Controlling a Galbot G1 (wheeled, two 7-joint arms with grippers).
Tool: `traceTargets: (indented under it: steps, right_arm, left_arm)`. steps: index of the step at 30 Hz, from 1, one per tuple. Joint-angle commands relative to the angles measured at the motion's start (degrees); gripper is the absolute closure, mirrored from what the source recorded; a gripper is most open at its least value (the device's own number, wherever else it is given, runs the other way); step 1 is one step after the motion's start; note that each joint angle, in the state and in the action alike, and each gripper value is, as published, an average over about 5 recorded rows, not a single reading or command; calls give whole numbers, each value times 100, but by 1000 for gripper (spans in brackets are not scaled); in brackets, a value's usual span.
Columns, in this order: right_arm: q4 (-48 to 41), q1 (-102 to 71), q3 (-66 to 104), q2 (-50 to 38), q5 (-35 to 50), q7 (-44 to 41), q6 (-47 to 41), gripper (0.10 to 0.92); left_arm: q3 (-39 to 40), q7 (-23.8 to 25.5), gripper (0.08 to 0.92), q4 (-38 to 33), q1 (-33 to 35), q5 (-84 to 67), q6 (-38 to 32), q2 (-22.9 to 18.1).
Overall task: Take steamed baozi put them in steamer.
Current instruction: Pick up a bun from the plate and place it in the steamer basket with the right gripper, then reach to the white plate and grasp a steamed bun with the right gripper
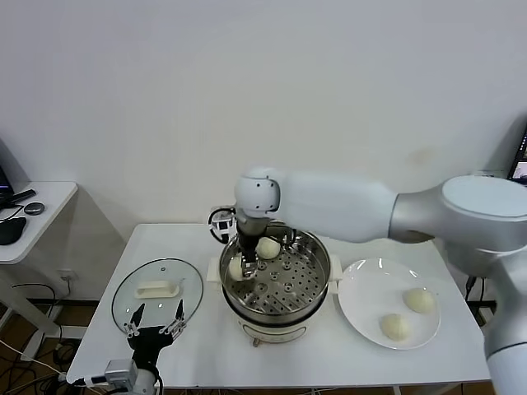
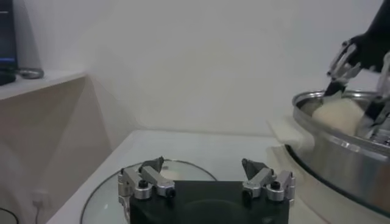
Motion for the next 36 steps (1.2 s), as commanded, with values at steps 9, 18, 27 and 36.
traceTargets:
  steps: [9,18,27,36]
  right_arm:
    - [-148,-237,-57,235,-118,228,-76,400]
    - [827,578,453,-1037,-69,31,-63,208]
    - [1684,1748,869,-3105,-173,-761,553,203]
    - [2477,1362,566,-5213,-1192,-1360,1220,203]
  left_arm:
    - [18,28,177,11,-40,-21,37,-44]
    - [20,54,177,15,7,-14,80,-92]
    - [-13,79,177,-80,143,-1,139,-98]
    - [-19,58,177,-65,337,27,126,-48]
